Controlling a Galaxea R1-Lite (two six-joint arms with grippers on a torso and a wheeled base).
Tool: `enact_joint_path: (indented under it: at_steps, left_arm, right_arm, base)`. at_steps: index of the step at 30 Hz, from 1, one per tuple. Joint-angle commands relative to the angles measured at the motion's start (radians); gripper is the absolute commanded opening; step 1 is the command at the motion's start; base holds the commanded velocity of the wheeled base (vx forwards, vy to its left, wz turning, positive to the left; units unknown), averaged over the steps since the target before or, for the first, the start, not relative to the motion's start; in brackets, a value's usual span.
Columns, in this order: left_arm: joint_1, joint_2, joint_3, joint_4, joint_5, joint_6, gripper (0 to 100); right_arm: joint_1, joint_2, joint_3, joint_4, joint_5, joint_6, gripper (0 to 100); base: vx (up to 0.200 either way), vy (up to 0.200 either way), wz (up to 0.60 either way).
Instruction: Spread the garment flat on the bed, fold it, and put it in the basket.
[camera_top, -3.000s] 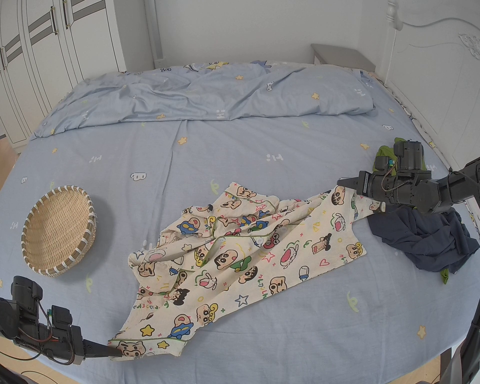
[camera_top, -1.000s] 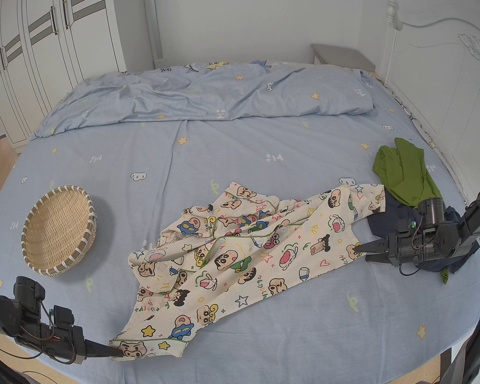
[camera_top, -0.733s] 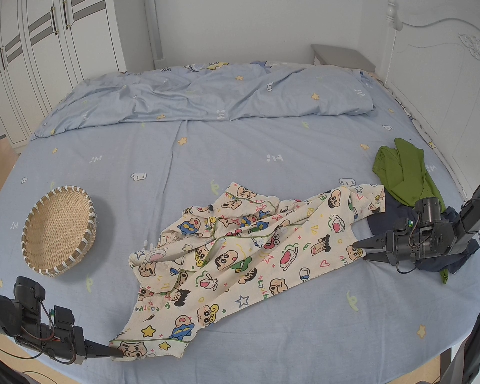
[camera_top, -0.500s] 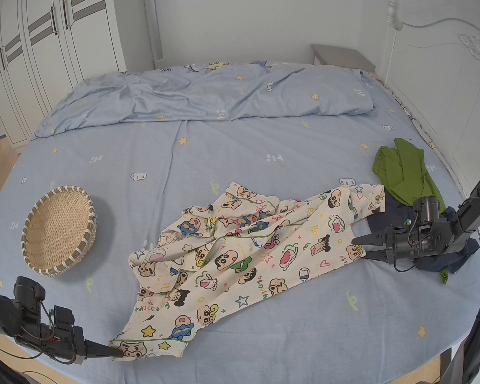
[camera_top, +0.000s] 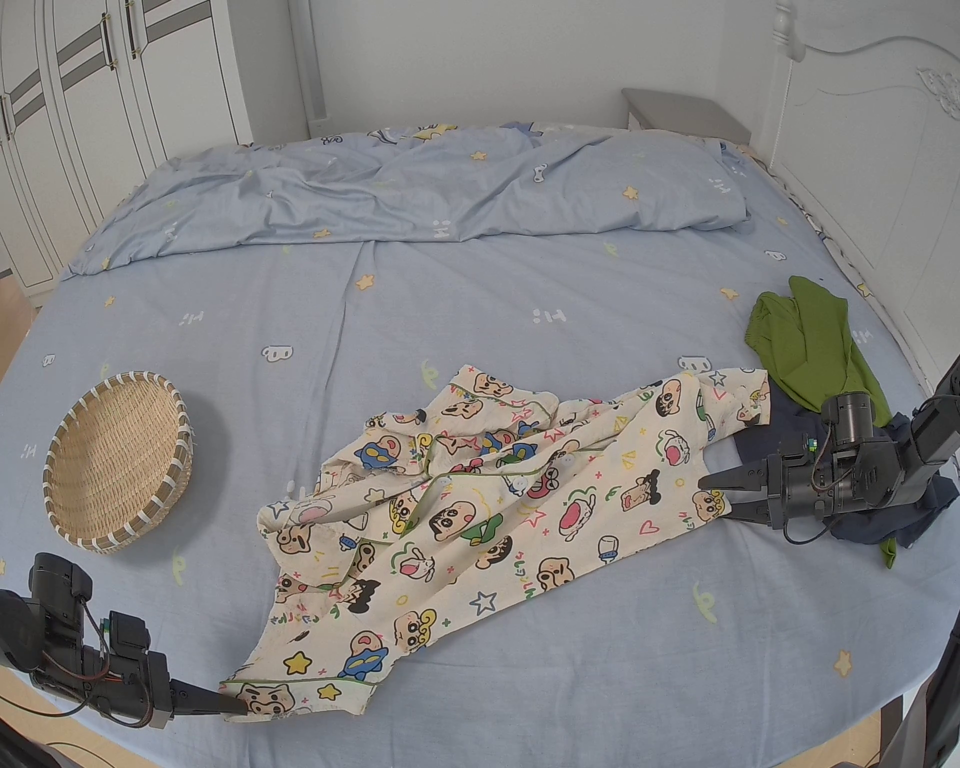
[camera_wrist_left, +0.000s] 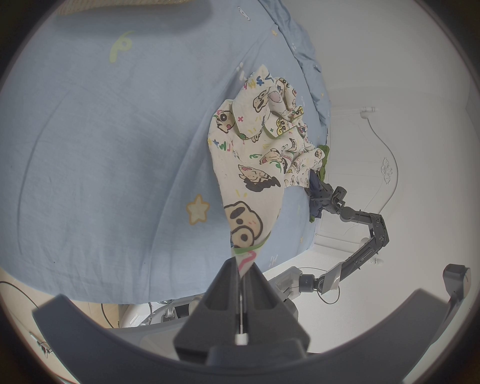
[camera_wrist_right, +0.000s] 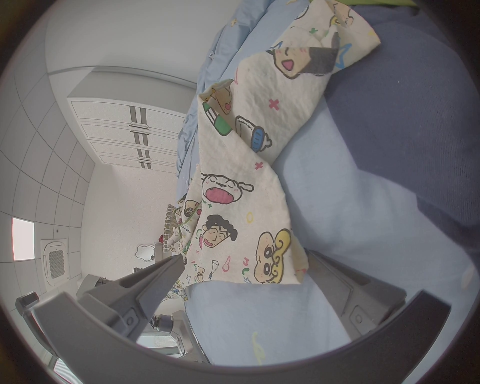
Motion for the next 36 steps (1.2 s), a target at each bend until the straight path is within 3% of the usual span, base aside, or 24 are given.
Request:
enact_joint_path:
  at_steps: [1, 18, 24, 30, 32, 34, 36]
  left_arm:
    - [0.002, 0.002, -0.001, 0.000, 0.000, -0.001, 0]
    - [0.002, 0.015, -0.007, 0.008, 0.008, -0.004, 0]
    - [0.007, 0.009, -0.012, 0.038, 0.011, -0.005, 0]
    - [-0.001, -0.018, -0.056, 0.233, 0.025, 0.033, 0]
    - [-0.001, -0.018, -0.056, 0.233, 0.025, 0.033, 0]
    - [-0.001, -0.032, -0.125, 0.443, 0.038, 0.122, 0]
    - [-0.002, -0.031, -0.153, 0.506, 0.068, 0.128, 0]
  right_arm:
    - [-0.005, 0.004, -0.005, -0.001, 0.000, 0.003, 0]
    - [-0.011, -0.019, 0.006, 0.007, -0.011, 0.004, 0]
    - [-0.009, -0.206, 0.077, 0.104, -0.039, -0.002, 0]
    - [-0.012, -0.319, 0.124, 0.228, -0.045, -0.022, 0]
    - [-0.012, -0.319, 0.124, 0.228, -0.045, -0.022, 0]
    - [-0.026, -0.385, 0.187, 0.306, -0.092, -0.057, 0]
    - [-0.032, -0.404, 0.232, 0.322, -0.144, -0.092, 0]
  base:
    - [0.000, 0.000, 0.00]
    - [0.000, 0.000, 0.00]
    - [0.000, 0.000, 0.00]
    - [0.000, 0.000, 0.00]
    - [0.000, 0.000, 0.00]
    - [0.000, 0.000, 0.00]
    - [0.000, 0.000, 0.00]
